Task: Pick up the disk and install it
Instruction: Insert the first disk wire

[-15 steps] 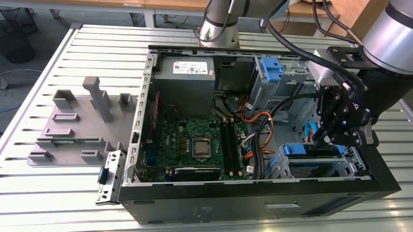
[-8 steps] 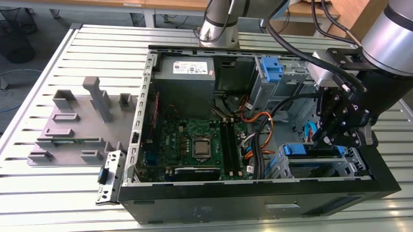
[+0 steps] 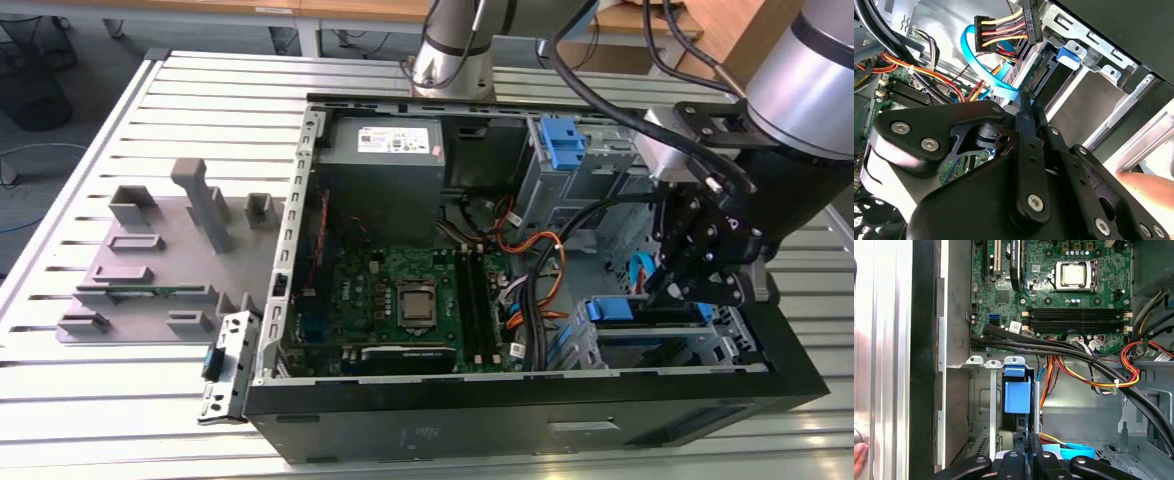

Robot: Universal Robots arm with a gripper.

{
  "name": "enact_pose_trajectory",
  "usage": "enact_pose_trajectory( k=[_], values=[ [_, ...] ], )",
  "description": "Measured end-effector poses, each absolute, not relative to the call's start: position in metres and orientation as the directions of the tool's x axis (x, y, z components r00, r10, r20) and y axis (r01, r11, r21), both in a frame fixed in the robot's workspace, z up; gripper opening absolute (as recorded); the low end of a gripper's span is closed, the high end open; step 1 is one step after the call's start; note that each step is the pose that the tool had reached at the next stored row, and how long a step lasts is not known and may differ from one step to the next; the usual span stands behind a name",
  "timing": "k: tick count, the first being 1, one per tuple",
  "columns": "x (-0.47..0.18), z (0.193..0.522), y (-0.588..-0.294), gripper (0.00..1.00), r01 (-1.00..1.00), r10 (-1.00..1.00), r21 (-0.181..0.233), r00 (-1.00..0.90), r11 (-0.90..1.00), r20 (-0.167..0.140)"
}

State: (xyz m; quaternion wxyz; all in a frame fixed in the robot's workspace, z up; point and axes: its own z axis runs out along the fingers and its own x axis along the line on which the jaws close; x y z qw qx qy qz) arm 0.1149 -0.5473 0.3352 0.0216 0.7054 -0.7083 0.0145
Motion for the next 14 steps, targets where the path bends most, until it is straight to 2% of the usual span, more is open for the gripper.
enact_pose_trajectory(
  k=[11,13,14],
  values=[
    [0.1149,0.3335,-0.5473,0.16,-1.0,-0.999,0.01,-0.004,0.004,0.051],
    [0.1149,0.3334,-0.5473,0.17,-1.0,-0.999,0.01,-0.004,0.004,0.051],
    [0.1149,0.3335,-0.5473,0.24,-1.0,-0.999,0.01,-0.004,0.004,0.051]
  ],
)
